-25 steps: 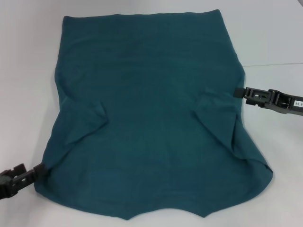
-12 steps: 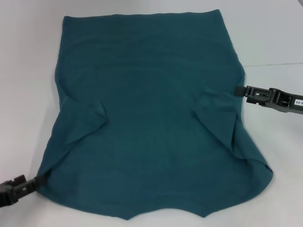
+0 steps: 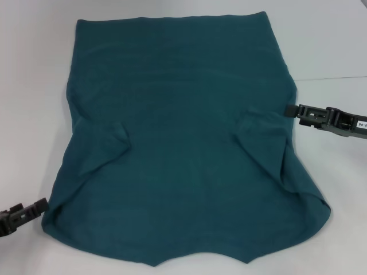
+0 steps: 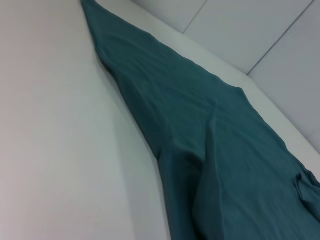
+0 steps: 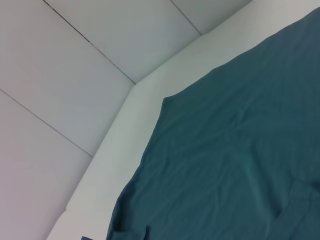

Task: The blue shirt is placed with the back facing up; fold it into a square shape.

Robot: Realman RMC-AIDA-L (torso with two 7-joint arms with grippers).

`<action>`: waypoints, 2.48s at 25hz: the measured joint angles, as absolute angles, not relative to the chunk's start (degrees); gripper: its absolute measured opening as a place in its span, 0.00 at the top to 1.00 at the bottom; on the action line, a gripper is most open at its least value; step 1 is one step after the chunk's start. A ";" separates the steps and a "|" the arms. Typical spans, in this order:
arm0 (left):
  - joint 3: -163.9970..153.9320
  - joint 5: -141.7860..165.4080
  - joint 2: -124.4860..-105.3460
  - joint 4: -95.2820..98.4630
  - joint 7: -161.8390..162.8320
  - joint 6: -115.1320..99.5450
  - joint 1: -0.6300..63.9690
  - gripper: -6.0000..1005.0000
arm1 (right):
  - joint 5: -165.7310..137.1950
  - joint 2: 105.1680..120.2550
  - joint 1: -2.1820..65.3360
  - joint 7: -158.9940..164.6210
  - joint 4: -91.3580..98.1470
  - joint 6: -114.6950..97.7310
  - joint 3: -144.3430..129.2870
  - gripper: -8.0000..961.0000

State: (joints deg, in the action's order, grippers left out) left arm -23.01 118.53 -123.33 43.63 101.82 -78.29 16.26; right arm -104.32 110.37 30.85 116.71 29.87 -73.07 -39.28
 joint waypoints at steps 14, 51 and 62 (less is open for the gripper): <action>-23.95 118.92 -123.12 43.71 105.84 -76.99 17.12 0.12 | -104.32 110.32 30.94 117.02 30.32 -73.03 -39.00 0.09; -27.00 124.80 -122.44 43.76 111.45 -82.12 18.82 0.12 | -104.67 110.19 30.85 116.75 30.00 -72.67 -38.58 0.09; -27.21 125.44 -122.31 43.91 110.51 -84.06 19.39 0.12 | -104.59 110.19 30.69 116.80 29.89 -72.64 -38.58 0.09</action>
